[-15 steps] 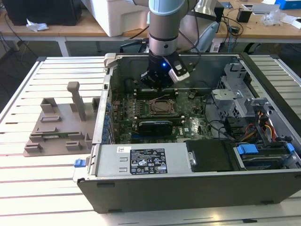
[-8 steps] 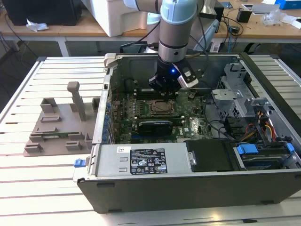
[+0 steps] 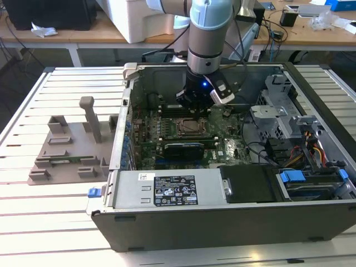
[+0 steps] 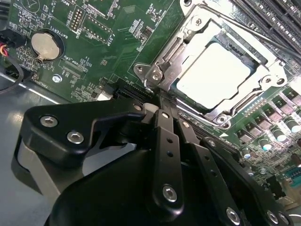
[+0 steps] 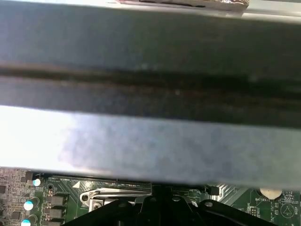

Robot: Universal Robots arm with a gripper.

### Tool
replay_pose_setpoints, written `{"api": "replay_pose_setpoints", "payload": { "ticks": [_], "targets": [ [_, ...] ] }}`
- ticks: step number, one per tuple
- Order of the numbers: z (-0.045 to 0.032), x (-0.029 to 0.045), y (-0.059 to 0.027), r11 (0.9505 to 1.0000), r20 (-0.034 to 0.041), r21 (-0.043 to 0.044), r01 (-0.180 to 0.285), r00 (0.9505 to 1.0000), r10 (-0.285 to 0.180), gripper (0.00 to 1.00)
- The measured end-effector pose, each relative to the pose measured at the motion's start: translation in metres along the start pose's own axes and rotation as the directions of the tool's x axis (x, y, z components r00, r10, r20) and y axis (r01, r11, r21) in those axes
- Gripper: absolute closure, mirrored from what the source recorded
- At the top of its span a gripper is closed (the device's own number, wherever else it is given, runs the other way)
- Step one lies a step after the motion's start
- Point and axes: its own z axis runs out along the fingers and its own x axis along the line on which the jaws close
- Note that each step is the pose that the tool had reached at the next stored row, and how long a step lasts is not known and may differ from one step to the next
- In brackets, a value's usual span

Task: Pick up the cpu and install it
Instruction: 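Install the first cpu locking lever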

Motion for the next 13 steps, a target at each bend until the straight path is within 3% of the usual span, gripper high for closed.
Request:
{"api": "replay_pose_setpoints", "payload": {
  "ticks": [3,4,8,11,13],
  "targets": [
    [-0.0076,-0.0001,0.0009,1.0000,-0.0002,0.0013,0.000,1.0000,0.000,0.89],
    [-0.0100,-0.0001,0.0011,1.0000,-0.0005,0.0064,0.000,1.0000,0.000,0.89],
    [-0.0113,0.0001,-0.0015,0.9986,-0.0038,0.0536,0.000,1.0000,0.000,0.89],
    [-0.0119,0.0004,-0.0059,0.9946,-0.0074,0.1035,0.000,1.0000,0.000,0.89],
    [-0.0123,0.0007,-0.0097,0.9920,-0.0089,0.1263,0.000,1.0000,0.001,0.89]
  ]
}}
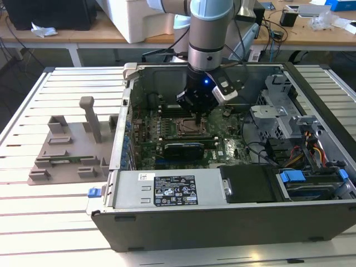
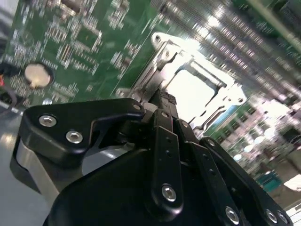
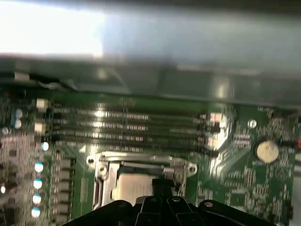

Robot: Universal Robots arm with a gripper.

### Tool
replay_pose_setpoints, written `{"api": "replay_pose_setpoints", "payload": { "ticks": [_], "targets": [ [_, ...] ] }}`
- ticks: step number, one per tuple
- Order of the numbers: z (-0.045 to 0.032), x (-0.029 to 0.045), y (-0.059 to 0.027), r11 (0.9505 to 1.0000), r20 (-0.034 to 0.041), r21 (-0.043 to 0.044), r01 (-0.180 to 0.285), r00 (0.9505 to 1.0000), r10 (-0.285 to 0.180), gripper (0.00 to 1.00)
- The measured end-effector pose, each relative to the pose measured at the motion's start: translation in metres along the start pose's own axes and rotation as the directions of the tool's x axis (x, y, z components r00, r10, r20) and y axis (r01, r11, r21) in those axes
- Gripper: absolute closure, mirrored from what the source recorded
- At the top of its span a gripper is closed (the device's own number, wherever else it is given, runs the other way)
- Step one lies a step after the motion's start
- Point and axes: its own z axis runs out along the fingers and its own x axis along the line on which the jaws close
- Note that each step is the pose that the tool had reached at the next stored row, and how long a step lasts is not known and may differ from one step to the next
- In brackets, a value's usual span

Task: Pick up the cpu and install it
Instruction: 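Install the first cpu locking lever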

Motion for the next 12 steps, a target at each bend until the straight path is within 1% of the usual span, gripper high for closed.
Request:
{"api": "replay_pose_setpoints", "payload": {
  "ticks": [2,3,6,10,12],
  "targets": [
    [-0.0006,0.0001,-0.0010,1.0000,-0.0003,0.0008,0.000,1.0000,0.000,0.89],
    [-0.0024,0.0001,-0.0011,1.0000,-0.0001,0.0006,0.000,1.0000,0.000,0.89],
    [-0.0100,0.0001,-0.0012,1.0000,0.0000,0.0005,0.000,1.0000,0.000,0.89],
    [-0.0243,0.0001,-0.0014,1.0000,-0.0002,0.0018,0.000,1.0000,0.000,0.89],
    [-0.0292,0.0001,-0.0015,1.0000,-0.0002,0.0019,0.000,1.0000,0.000,0.89]
  ]
}}
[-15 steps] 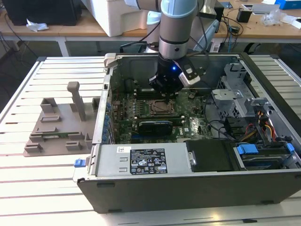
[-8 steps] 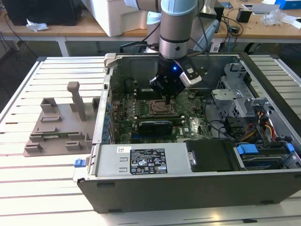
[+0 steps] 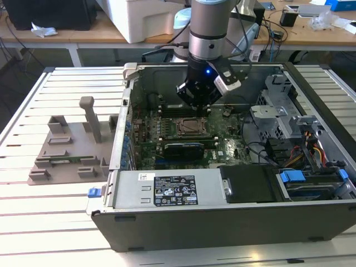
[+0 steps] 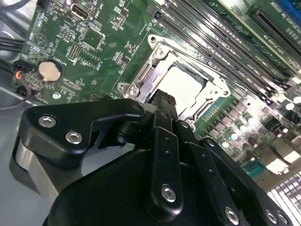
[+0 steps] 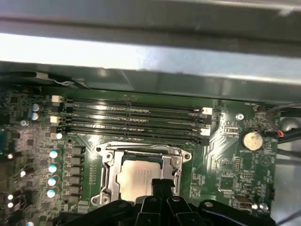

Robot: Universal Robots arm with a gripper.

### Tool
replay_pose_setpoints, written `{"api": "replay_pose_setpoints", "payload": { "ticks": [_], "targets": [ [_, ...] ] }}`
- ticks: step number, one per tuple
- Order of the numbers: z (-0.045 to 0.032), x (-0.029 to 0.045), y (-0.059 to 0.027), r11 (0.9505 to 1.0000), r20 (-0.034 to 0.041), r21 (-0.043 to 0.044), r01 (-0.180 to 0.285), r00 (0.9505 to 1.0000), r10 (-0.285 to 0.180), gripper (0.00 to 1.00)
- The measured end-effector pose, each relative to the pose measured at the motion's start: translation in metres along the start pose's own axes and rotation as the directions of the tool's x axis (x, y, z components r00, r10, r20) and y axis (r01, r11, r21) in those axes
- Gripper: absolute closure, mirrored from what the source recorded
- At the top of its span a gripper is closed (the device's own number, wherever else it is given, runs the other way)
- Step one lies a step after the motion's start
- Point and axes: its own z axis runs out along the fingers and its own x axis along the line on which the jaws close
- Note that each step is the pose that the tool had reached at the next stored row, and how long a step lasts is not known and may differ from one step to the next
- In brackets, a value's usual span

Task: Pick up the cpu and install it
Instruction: 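Install the first cpu locking lever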

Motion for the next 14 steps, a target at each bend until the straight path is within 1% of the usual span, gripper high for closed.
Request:
{"api": "replay_pose_setpoints", "payload": {
  "ticks": [3,7,13,14],
  "targets": [
    [-0.0054,0.0000,-0.0001,1.0000,0.0000,-0.0001,0.000,1.0000,0.000,0.89],
    [-0.0153,0.0001,-0.0002,1.0000,0.0000,0.0000,0.000,1.0000,0.000,0.89],
    [-0.0243,0.0001,-0.0004,1.0000,0.0000,0.0000,0.000,1.0000,0.000,0.89],
    [-0.0269,0.0001,-0.0004,1.0000,0.0000,0.0000,0.000,1.0000,0.000,0.89]
  ]
}}
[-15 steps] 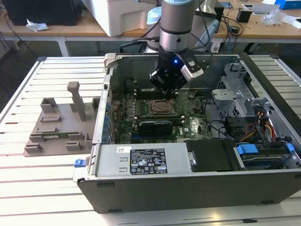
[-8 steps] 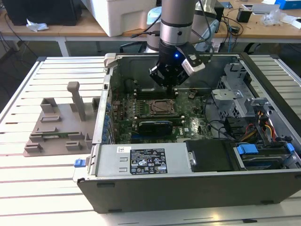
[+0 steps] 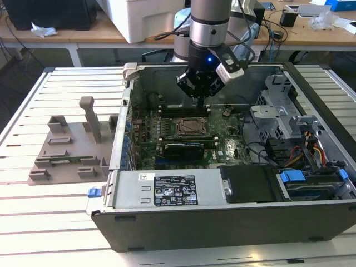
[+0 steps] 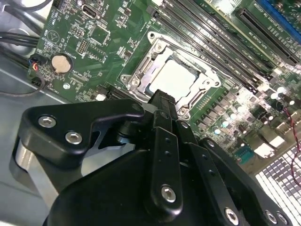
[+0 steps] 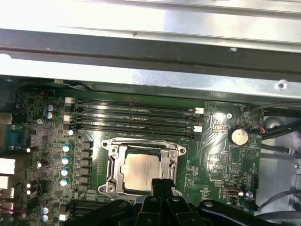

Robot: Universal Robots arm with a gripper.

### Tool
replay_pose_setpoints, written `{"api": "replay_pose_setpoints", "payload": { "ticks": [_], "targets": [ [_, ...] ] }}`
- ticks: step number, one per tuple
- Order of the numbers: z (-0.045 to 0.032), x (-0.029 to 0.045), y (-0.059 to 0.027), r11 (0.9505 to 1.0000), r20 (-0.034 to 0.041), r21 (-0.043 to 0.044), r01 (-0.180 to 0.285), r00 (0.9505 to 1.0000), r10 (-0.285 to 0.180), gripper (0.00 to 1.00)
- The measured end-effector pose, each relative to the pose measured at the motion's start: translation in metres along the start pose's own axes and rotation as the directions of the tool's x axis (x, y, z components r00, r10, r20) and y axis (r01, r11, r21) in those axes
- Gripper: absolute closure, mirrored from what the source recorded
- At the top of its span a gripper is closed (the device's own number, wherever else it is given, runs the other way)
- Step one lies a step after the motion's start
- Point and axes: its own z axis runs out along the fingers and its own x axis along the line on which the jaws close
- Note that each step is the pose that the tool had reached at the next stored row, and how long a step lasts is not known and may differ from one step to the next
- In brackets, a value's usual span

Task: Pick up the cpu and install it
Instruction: 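Install the first cpu locking lever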

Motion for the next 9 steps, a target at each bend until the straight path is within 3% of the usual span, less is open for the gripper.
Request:
{"api": "replay_pose_setpoints", "payload": {
  "ticks": [5,9],
  "targets": [
    [-0.0159,0.0001,-0.0002,1.0000,0.0000,0.0000,0.000,1.0000,0.000,0.89],
    [-0.0236,0.0001,-0.0003,1.0000,0.0000,0.0000,0.000,1.0000,0.000,0.89]
  ]
}}
